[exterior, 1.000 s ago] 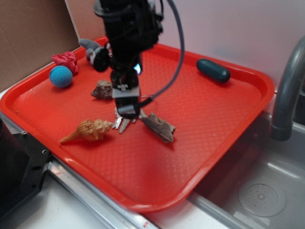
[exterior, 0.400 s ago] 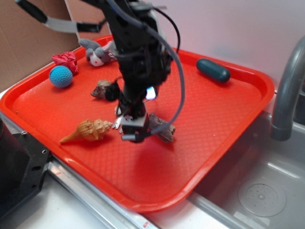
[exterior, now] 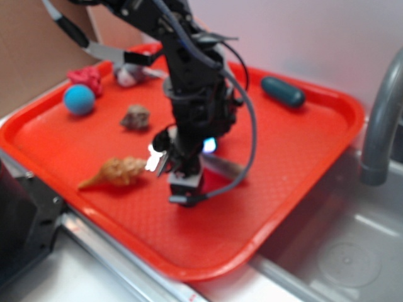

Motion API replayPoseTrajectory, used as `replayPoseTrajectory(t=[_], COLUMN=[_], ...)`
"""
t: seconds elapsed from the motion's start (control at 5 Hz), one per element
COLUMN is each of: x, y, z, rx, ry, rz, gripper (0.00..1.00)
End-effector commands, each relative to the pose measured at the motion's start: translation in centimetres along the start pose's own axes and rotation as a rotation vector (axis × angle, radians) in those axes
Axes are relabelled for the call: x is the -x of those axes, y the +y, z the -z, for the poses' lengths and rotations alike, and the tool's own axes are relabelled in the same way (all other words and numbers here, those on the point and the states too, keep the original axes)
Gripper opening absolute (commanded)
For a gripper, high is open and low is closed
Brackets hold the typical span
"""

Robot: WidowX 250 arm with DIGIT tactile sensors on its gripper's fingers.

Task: Grab the wood chip.

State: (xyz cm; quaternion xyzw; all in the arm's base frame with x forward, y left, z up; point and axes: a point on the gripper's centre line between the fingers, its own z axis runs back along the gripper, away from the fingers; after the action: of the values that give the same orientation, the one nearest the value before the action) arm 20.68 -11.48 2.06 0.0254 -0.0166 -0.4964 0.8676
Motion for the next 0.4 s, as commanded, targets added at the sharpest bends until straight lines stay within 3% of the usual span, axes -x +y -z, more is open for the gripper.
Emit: replayPoseTrajectory(t=[0.0,0.2], x=[-0.68,-0.64], y=[-0.7,-0.3], z=[0.88,1.34], rx=[-0.001,0.018], ry=[-0.007,0.015], rz=[-0.022,-0.071], gripper=[0.0,0.0])
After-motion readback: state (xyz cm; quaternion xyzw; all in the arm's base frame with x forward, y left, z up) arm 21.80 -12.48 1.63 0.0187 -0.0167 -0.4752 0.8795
